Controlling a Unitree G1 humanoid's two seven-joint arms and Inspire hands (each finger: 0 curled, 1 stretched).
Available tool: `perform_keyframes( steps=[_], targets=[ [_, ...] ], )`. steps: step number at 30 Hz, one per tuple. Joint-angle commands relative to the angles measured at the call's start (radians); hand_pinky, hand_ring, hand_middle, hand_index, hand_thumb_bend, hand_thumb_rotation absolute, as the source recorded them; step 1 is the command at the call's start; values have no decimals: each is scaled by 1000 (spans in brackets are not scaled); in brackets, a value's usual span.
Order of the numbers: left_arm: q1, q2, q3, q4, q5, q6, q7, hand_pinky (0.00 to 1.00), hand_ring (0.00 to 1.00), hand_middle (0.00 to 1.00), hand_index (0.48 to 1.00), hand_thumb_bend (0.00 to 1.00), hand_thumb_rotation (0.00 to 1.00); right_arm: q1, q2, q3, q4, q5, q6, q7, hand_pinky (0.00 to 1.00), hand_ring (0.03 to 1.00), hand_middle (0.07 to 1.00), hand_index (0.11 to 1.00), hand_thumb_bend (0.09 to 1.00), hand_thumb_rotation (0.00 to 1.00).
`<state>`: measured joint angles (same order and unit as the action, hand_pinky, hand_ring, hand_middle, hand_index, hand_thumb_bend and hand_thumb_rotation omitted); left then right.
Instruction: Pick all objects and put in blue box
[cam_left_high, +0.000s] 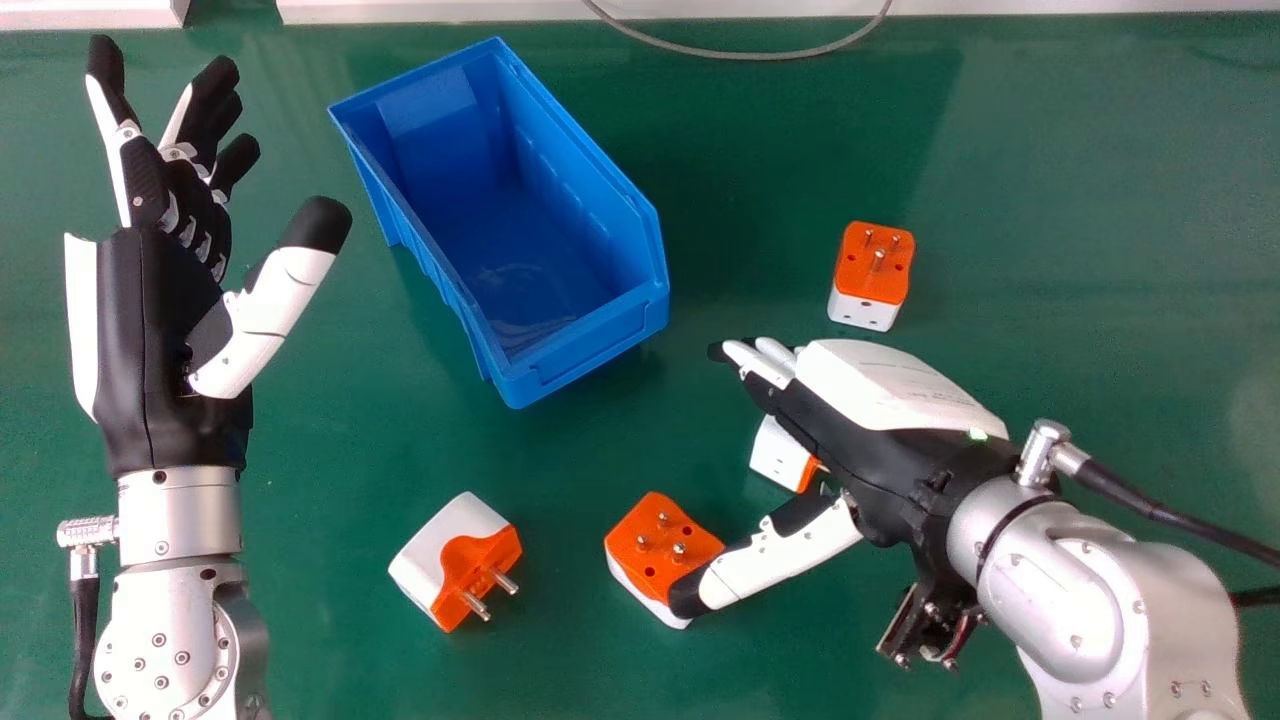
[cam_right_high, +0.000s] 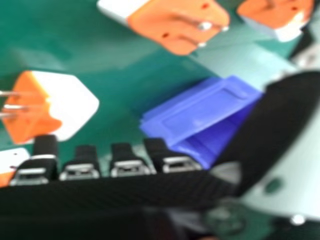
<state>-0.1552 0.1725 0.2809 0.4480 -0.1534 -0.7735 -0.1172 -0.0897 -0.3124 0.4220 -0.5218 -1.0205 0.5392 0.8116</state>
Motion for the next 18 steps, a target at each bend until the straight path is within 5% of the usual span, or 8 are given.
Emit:
perform_keyframes(
  steps=[1,6,9,18],
  targets=[
    [-5,10,3,-19,9,-17,6,891,928,912,905,884,526,-15,12,0,-28,-6,9,14,904,1000,1000,973,992,449],
    [-7,13,-1,-25,1,-11,0,891,935,918,910,880,524,-21,15,-1,-28,-9,5,23,915,1000,1000,976,1000,439],
    [-11,15,-1,-22,8,-13,6,887,931,918,910,878,529,-24,18,6,-27,-14,1,29,920,1000,1000,981,1000,443],
    [-16,16,-1,-17,-8,-21,-7,887,931,916,906,864,510,-32,14,18,-18,-31,-12,35,916,1000,1000,988,982,444]
  ],
)
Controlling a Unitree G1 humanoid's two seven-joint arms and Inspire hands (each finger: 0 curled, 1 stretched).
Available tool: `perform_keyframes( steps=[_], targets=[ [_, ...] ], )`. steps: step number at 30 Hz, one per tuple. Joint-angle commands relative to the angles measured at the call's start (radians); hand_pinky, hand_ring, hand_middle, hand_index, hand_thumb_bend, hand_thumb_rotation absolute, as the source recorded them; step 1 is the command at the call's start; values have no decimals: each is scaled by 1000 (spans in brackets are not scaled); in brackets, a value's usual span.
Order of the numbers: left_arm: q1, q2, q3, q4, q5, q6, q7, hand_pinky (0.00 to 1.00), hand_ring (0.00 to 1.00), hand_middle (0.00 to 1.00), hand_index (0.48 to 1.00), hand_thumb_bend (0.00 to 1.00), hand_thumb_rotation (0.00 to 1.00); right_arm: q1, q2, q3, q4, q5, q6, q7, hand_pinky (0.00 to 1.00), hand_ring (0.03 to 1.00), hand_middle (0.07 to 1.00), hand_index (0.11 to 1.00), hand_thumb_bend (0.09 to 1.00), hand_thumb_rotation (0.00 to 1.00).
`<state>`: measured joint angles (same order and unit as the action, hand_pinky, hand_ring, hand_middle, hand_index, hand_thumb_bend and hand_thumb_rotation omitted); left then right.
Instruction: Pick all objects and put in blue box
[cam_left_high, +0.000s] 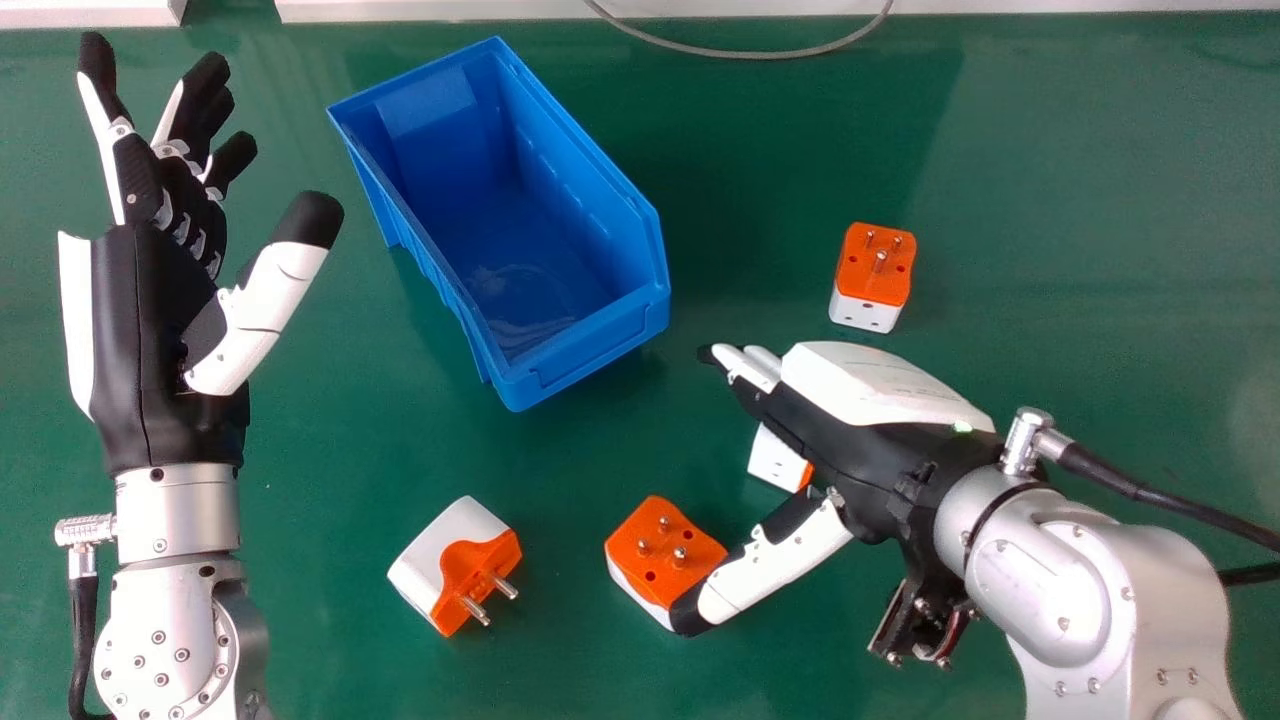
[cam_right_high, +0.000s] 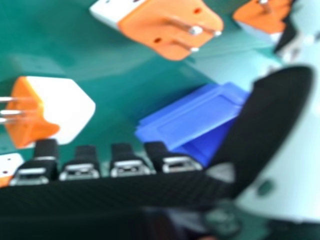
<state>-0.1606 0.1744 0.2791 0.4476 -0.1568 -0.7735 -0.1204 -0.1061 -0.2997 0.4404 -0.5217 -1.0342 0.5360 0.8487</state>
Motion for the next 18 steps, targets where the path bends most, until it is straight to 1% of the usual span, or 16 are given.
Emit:
perform_keyframes(
  steps=[1,3,4,6,7,9,12,14,18],
  targets=[
    [-12,13,1,-16,-12,-21,-11,886,932,916,906,857,504,-15,2,-1,-19,-19,-7,-3,914,1000,1000,986,981,445],
    [-12,12,2,-14,-16,-22,-17,885,936,918,906,854,498,-11,3,-5,-22,-19,-3,-5,915,1000,1000,982,984,441],
    [-12,12,2,-14,-12,-22,-17,886,937,919,905,850,496,-9,4,-8,-25,-18,0,-4,917,1000,1000,980,986,440],
    [-9,11,3,-19,2,-19,-7,890,935,918,906,856,505,-7,2,-16,-30,-14,5,1,922,1000,1000,976,988,430],
    [-8,11,3,-22,6,-17,-3,888,933,916,906,860,511,-6,2,-20,-33,-12,8,2,927,1000,1000,974,988,421],
    [-6,10,3,-28,3,-14,-4,888,933,916,906,860,511,-2,0,-27,-38,-13,11,4,927,1000,1000,974,988,421],
    [-1,10,2,-34,1,-9,-5,883,930,916,906,865,515,1,-4,-34,-47,-20,19,12,937,1000,1000,962,998,371],
    [2,9,2,-40,-4,-4,-7,886,931,916,908,865,513,5,-6,-40,-53,-21,27,14,944,1000,1000,956,1000,348],
    [7,8,3,-43,1,-7,-5,887,932,917,910,866,513,23,-9,-69,-63,-11,36,-3,959,1000,1000,950,1000,320]
  ],
)
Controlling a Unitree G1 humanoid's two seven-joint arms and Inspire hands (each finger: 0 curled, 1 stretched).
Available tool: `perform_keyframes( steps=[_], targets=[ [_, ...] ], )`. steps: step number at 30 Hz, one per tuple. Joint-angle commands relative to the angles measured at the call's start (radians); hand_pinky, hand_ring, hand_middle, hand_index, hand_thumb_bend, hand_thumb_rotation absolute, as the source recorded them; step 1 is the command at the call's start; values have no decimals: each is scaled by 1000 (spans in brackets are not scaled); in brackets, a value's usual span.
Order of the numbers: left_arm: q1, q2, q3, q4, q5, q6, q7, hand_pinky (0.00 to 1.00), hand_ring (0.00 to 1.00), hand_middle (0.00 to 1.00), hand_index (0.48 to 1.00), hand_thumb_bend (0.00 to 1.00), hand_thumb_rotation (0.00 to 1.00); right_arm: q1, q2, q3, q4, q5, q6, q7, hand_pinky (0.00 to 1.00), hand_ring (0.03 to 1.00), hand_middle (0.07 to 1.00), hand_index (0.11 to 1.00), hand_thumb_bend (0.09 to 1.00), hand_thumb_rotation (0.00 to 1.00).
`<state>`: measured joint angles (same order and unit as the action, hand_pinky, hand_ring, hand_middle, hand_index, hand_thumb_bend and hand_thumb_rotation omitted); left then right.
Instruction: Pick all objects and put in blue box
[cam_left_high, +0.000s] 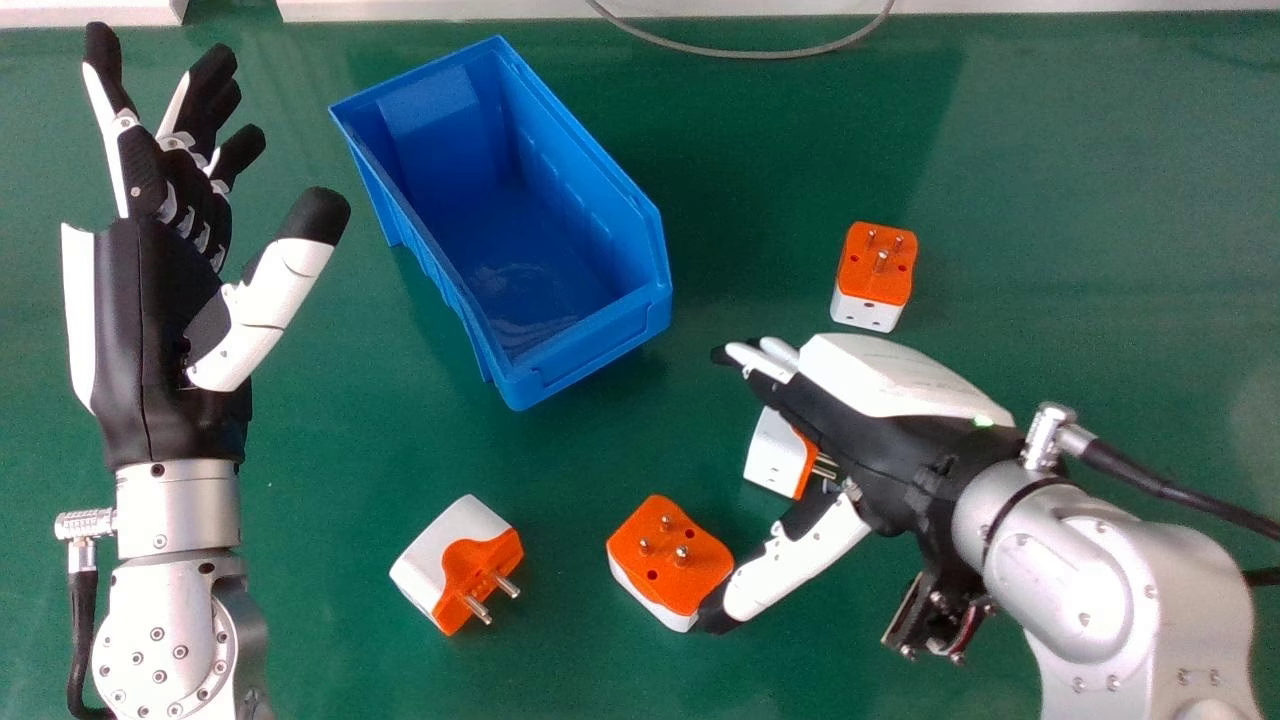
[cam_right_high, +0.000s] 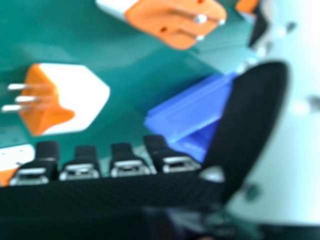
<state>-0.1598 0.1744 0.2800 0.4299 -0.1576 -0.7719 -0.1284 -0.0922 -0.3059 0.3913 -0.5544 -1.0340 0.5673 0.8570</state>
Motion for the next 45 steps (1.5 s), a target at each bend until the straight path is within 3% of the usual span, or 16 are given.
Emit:
perform_keyframes(
  steps=[1,13,18,19,26,30,36,37,38,39,40,42,45],
  targets=[
    [8,8,1,-27,1,-8,3,887,932,917,910,867,513,14,-4,-28,-32,-8,5,-17,966,1000,1000,946,1000,303],
    [12,11,1,-26,5,-3,1,897,932,915,910,874,518,26,-69,-94,54,41,-117,-171,981,1000,1000,914,1000,199],
    [10,9,2,-20,10,-4,7,899,931,915,910,873,520,-10,-85,-61,208,74,-258,-321,975,1000,1000,913,993,188],
    [9,9,2,-19,8,-6,6,896,930,914,910,874,523,-17,-84,-54,240,77,-280,-350,941,1000,1000,910,949,183],
    [6,7,2,-20,0,-10,1,892,932,918,909,864,507,-69,-66,-13,416,106,-376,-481,850,975,986,915,873,147],
    [9,8,5,-21,10,-13,10,897,930,916,906,864,513,-99,-57,13,518,132,-440,-547,790,943,960,906,850,134],
    [10,8,7,-20,11,-18,14,898,929,914,908,863,513,-133,-31,26,653,165,-500,-662,705,872,919,874,815,99],
    [9,8,7,-19,4,-19,9,896,927,913,907,863,515,-136,-25,21,664,176,-498,-669,686,847,903,859,803,79],
    [9,7,6,-19,-4,-19,5,894,926,912,907,862,510,-139,-21,19,671,183,-491,-673,577,727,797,761,732,40],
    [9,7,5,-20,-7,-18,3,894,926,912,907,862,510,-143,-17,19,678,184,-480,-679,577,727,797,761,732,40],
    [10,6,6,-21,-8,-16,3,895,927,913,907,862,505,-145,-12,18,684,182,-469,-687,487,634,706,674,645,25],
    [12,5,8,-24,-7,-11,5,895,925,911,906,866,503,-149,-4,16,693,178,-456,-704,377,516,587,581,554,10],
    [12,6,8,-25,0,-12,10,896,925,909,906,868,501,-152,1,15,690,181,-435,-700,329,459,527,547,517,4]
  ],
)
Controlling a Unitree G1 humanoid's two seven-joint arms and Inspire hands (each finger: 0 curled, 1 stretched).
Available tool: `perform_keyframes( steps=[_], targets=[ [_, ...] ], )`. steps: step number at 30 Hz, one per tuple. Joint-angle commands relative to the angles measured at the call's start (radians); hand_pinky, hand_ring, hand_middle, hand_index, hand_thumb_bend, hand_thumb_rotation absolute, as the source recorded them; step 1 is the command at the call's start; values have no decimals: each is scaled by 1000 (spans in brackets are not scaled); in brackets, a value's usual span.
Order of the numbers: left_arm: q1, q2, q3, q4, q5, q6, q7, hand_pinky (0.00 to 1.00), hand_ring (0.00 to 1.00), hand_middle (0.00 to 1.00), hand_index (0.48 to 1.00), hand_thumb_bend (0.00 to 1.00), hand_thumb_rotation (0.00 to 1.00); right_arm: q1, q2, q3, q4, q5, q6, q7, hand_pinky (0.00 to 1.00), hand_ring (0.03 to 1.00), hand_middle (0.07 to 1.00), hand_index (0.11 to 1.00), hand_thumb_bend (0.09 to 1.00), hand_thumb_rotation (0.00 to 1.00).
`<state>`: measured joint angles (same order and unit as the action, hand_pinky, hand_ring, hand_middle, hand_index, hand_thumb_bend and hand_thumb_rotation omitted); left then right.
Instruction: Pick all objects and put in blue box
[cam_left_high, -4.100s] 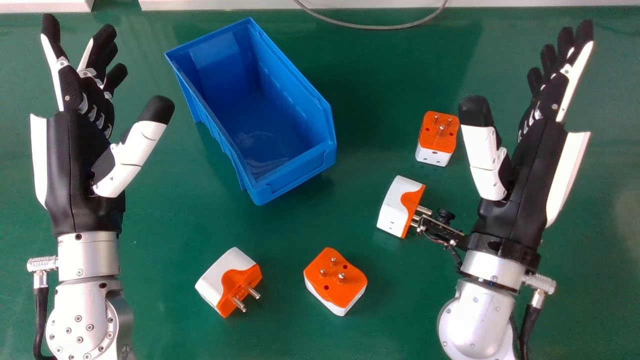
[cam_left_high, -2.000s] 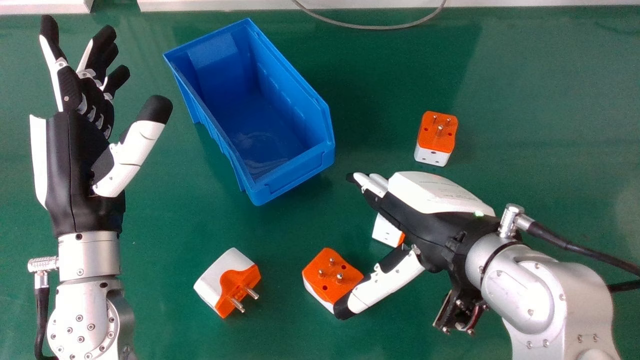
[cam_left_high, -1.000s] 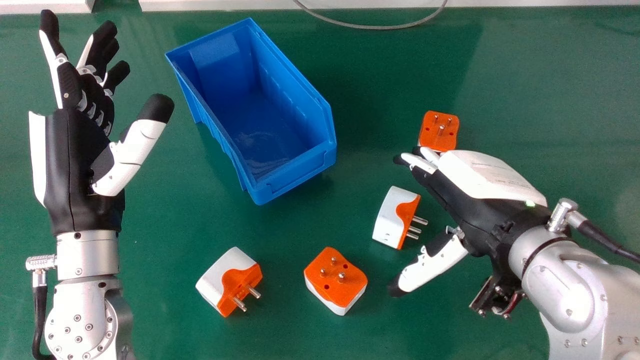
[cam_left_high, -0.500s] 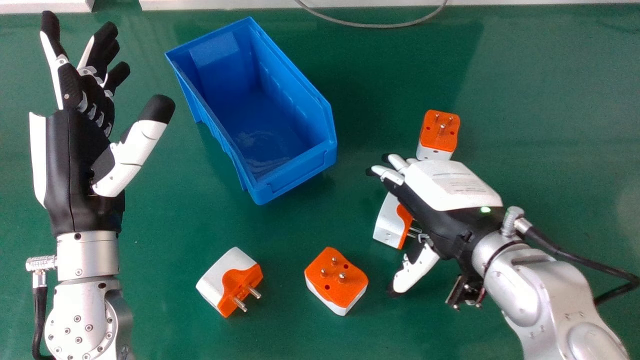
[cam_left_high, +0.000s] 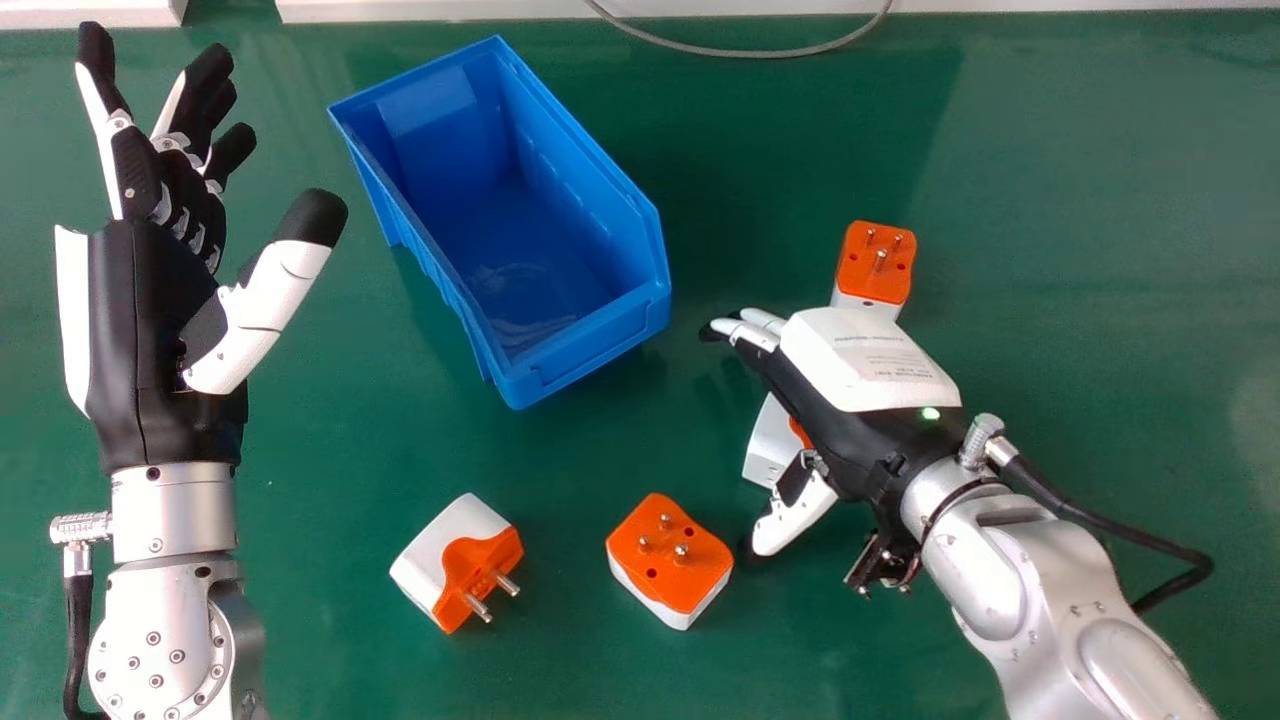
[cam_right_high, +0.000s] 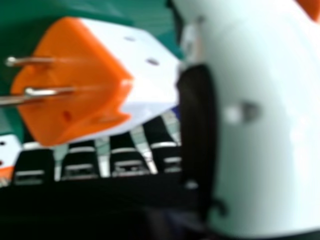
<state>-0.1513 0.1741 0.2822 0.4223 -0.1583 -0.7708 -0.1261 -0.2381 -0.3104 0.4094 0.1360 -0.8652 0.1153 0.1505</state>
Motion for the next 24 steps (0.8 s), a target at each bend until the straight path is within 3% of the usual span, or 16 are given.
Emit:
perform_keyframes(
  steps=[1,3,12,13,19,22,24],
  targets=[
    [3,6,6,-17,0,-13,7,895,924,910,906,868,503,-7,7,-3,-5,14,25,11,325,453,520,545,512,3],
    [1,6,5,-15,-9,-12,0,891,925,910,905,869,505,-7,4,-2,-19,18,35,20,319,441,511,542,504,2],
    [-6,7,7,-6,-3,-16,5,888,928,912,905,867,499,-6,-7,-3,-64,26,47,50,312,419,507,527,495,0],
    [-7,6,6,-5,-7,-16,2,887,927,911,904,866,498,-6,-8,-4,-66,28,47,51,313,419,509,525,495,0],
    [-15,9,5,6,2,-23,4,890,927,912,905,866,496,-5,-20,-12,-70,52,14,19,313,419,515,523,494,0],
    [-17,7,3,4,-8,-18,-3,890,928,912,905,864,498,-2,-20,-18,-75,65,4,8,303,418,521,525,493,0],
    [-19,8,4,8,0,-21,2,892,929,913,905,864,497,3,-14,-27,-85,81,0,0,295,417,524,528,492,0]
  ],
)
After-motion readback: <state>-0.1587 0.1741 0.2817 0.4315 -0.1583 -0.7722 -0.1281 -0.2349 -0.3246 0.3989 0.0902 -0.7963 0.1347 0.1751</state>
